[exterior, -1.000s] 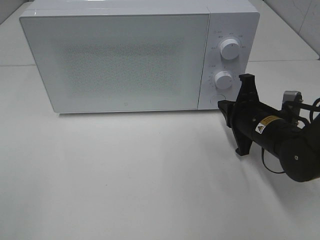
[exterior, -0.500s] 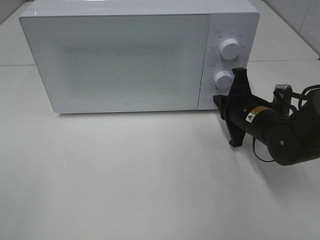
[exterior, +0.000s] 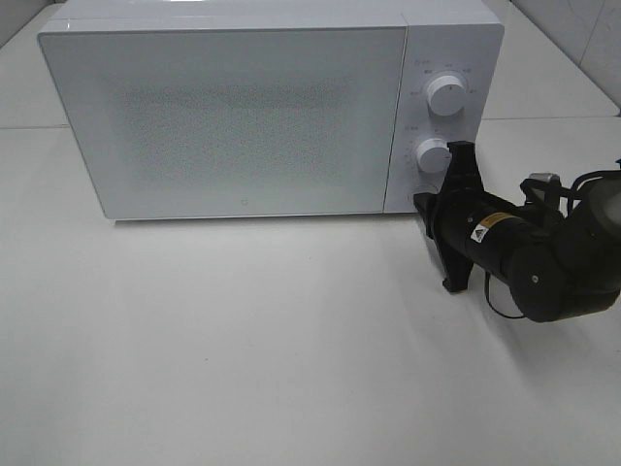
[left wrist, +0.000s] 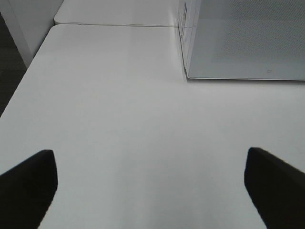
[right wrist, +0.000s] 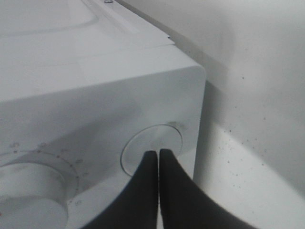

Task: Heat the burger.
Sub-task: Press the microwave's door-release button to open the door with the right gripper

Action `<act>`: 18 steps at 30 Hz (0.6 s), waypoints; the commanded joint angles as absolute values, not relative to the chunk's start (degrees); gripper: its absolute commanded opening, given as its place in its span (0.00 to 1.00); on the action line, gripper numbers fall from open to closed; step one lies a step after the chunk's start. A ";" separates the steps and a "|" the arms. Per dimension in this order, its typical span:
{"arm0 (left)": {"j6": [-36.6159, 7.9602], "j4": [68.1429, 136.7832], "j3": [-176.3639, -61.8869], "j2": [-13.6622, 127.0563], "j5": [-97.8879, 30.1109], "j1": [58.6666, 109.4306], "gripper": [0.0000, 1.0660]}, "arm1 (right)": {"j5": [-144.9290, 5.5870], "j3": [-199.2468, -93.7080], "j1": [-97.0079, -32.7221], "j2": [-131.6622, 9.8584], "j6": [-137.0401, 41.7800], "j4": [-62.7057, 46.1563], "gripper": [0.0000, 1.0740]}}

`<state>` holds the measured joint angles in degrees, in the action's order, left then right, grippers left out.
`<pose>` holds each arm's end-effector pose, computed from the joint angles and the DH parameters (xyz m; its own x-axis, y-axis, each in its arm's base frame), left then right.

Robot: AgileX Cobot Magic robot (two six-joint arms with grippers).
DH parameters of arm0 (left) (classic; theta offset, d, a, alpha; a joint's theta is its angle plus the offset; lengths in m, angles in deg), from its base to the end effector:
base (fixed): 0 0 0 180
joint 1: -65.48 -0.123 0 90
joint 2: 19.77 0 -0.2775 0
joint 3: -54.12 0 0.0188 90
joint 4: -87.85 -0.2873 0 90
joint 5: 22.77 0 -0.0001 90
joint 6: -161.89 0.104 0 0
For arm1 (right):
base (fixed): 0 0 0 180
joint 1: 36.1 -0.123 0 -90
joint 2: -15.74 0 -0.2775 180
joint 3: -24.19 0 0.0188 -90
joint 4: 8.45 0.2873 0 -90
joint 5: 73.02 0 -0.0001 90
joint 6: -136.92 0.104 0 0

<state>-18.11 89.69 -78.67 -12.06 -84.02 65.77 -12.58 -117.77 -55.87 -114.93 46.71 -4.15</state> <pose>0.0426 -0.0031 0.2948 -0.4413 -0.0132 -0.8973 0.0235 0.9994 -0.0263 0.3354 0.1134 0.0227 -0.2692 0.9630 0.0112 0.3053 0.0743 0.9494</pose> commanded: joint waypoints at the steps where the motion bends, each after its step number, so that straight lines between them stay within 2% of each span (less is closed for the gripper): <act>1: -18.11 89.86 -78.50 -12.34 -84.19 65.66 0.95 | -13.55 -118.57 -56.21 -115.50 45.39 -3.81 0.03; 18: -18.11 89.86 -78.50 -12.34 -84.19 65.66 0.95 | -8.68 -121.67 -56.21 -115.50 41.61 0.49 0.03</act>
<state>-18.11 89.69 -78.67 -12.06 -84.02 65.77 -13.38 -120.12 -56.50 -115.62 43.27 -1.40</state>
